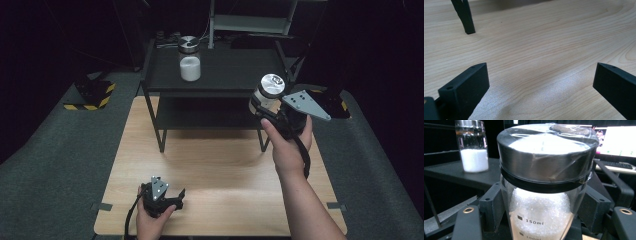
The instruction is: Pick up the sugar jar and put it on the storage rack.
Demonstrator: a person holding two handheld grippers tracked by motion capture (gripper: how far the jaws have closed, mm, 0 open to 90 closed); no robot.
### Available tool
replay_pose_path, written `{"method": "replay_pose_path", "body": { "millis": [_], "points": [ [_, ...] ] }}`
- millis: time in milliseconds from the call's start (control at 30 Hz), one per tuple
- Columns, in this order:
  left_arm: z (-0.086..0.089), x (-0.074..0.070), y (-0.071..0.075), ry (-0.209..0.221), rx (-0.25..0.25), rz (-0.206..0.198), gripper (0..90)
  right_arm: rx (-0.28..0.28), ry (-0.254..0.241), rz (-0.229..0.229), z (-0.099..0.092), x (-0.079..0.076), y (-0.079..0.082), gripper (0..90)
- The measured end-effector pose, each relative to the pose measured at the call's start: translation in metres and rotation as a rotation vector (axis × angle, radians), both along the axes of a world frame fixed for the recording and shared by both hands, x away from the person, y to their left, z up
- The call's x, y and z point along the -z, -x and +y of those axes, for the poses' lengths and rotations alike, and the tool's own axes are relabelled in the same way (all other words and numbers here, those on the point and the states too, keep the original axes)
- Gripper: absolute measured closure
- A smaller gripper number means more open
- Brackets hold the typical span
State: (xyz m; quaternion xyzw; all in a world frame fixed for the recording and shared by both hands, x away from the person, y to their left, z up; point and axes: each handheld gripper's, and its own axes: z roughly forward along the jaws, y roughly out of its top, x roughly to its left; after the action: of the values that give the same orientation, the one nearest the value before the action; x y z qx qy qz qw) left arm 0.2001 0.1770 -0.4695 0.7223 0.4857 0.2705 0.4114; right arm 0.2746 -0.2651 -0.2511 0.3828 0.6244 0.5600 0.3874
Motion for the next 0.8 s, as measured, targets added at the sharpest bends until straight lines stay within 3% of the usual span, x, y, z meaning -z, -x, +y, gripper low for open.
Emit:
{"method": "replay_pose_path", "body": {
  "millis": [567, 800],
  "points": [
    [0.002, 0.000, 0.000, 0.008, 0.007, 0.000, 0.7, 0.019, 0.022, -0.028, 0.016, -0.028, -0.020, 30.6],
    [0.003, 0.001, 0.000, 0.016, 0.006, 0.002, 0.7, 0.031, 0.014, -0.015, 0.023, -0.036, -0.038, 30.6]
  ]
}}
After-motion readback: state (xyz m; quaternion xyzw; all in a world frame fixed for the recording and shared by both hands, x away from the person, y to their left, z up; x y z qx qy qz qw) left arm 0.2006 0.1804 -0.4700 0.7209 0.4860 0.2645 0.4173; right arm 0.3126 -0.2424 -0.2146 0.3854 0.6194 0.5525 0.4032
